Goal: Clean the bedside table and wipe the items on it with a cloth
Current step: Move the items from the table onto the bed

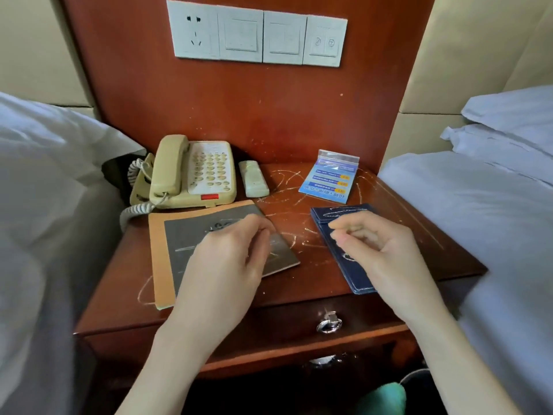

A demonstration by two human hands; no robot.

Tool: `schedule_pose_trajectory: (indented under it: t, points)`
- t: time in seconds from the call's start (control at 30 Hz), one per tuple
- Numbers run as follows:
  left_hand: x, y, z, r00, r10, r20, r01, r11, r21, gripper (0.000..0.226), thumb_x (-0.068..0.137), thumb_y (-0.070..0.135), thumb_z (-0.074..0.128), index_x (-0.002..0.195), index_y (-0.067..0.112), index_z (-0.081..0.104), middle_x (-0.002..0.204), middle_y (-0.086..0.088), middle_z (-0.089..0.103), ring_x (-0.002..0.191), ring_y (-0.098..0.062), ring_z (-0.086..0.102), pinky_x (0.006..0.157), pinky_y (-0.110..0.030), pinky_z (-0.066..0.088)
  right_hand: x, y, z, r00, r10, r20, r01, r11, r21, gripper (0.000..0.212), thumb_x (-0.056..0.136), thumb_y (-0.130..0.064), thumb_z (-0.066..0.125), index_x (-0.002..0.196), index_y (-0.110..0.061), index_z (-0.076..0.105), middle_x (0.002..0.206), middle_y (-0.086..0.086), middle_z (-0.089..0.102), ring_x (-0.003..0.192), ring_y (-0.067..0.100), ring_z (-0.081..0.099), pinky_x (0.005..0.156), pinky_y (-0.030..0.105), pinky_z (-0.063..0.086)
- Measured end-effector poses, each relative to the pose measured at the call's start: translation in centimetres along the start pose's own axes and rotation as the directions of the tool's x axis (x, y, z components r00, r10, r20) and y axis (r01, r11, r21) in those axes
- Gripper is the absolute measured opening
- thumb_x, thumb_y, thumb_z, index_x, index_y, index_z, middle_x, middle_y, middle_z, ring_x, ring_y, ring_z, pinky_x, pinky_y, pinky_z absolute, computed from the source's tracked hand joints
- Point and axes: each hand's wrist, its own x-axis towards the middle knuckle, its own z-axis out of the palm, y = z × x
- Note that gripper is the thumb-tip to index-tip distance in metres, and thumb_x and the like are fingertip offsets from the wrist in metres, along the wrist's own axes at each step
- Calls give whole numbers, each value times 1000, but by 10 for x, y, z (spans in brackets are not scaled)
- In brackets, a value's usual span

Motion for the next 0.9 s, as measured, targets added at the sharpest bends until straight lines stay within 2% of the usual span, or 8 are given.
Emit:
schedule_pose_trajectory:
  t: [0.17, 0.27, 0.37, 0.47, 0.63, 0.77, 0.83, 0.9]
  points:
    - [-1, -29, -33, 995, -88, -53, 94, 986, 136, 17, 95, 25, 47, 97, 25, 64, 77, 11, 66, 71, -10, 64, 63, -38, 52, 17, -7, 35, 990, 11, 139, 3, 995, -100, 20, 87, -21, 63, 99, -38, 63, 93, -21, 65, 92, -8, 58, 74, 2, 43]
    - [-4, -45, -47, 976, -176, -131, 205, 946, 250, 19, 97, 24, 46, 100, 23, 64, 89, 9, 66, 78, -14, 59, 63, -27, 44, 24, -8, 50, 968, 38, 249, 18, 976, -218, 28, 86, -28, 64, 108, -42, 53, 100, -25, 58, 96, -7, 54, 73, 9, 43]
    - [-7, -60, -58, 946, -292, -140, 324, 831, 452, 26, 98, 27, 40, 111, 19, 60, 104, -1, 66, 97, -26, 54, 75, -38, 45, 27, -4, 59, 949, 80, 305, 36, 933, -359, 34, 86, -40, 60, 113, -51, 42, 106, -26, 50, 102, -3, 45, 71, 15, 33]
    - [-7, -70, -66, 914, -394, -101, 378, 730, 569, 29, 99, 31, 35, 114, 18, 56, 107, -4, 66, 101, -31, 52, 81, -40, 43, 28, -1, 65, 948, 118, 295, 27, 895, -446, 37, 88, -43, 57, 121, -46, 41, 109, -20, 50, 103, 0, 40, 70, 22, 33]
    - [-2, -75, -64, 901, -435, 6, 380, 795, 473, 29, 100, 31, 37, 122, 23, 54, 102, -7, 65, 101, -32, 54, 83, -39, 44, 28, -2, 71, 940, 157, 304, 4, 884, -468, 44, 86, -42, 59, 127, -41, 43, 112, -19, 47, 107, 5, 43, 83, 29, 37]
    - [-1, -83, -64, 899, -431, 74, 406, 885, 227, 26, 98, 29, 42, 121, 32, 56, 99, 1, 64, 94, -20, 58, 77, -32, 44, 30, -4, 72, 934, 190, 303, -37, 895, -445, 47, 83, -40, 64, 126, -42, 43, 114, -18, 47, 108, 7, 45, 85, 30, 40]
    - [0, -86, -63, 914, -403, 54, 396, 912, 111, 25, 97, 26, 47, 118, 34, 57, 92, 5, 62, 79, -11, 58, 67, -26, 45, 29, -4, 73, 932, 197, 304, -48, 900, -434, 49, 81, -36, 66, 124, -43, 44, 113, -20, 47, 108, 7, 45, 86, 32, 43]
    - [1, -88, -61, 911, -413, -5, 413, 910, -44, 26, 95, 22, 50, 118, 34, 58, 95, 8, 66, 75, -5, 61, 63, -19, 49, 29, -3, 73, 936, 194, 295, -56, 907, -417, 48, 79, -33, 68, 120, -44, 45, 110, -21, 48, 105, 8, 47, 85, 33, 47]
